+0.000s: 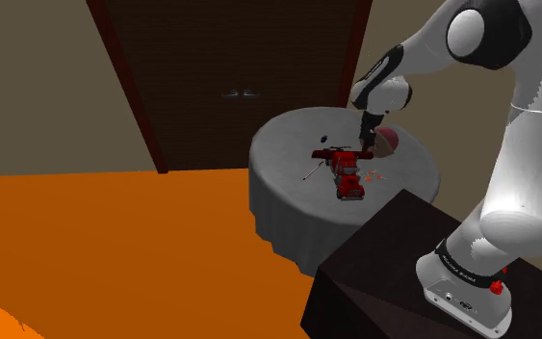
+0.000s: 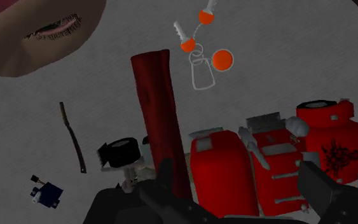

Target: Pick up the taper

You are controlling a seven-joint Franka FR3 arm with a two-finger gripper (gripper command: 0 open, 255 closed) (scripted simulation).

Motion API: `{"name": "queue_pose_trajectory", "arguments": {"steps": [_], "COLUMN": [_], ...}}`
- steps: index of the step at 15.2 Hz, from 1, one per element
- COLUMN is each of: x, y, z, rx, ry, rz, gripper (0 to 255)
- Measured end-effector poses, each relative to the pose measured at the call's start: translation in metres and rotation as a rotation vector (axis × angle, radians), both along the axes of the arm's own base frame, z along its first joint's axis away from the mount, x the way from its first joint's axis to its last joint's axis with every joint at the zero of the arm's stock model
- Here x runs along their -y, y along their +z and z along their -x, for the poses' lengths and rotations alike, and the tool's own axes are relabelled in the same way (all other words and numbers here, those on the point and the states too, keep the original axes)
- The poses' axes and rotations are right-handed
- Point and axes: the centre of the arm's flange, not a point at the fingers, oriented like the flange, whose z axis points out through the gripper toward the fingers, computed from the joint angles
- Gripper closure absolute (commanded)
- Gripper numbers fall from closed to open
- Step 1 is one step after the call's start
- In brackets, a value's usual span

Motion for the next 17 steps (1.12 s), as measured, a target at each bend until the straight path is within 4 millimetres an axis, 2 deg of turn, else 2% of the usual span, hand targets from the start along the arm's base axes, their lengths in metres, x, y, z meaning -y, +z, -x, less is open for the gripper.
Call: {"name": "queue_pose_trajectory", "arguments": {"steps": [7,15,16,17], "x": [0.031,0.036,0.036,0.037], "y": [-0.063,-0.108,-0.109,-0.110], "z": [-0.049,-0.053,-0.053,-0.053], "rx": [-0.010,-0.011,-0.010,-0.009], "ry": [0.162,0.179,0.179,0.178], "rz": [0.016,0.017,0.018,0.019], "gripper": [0,0,255,255]}}
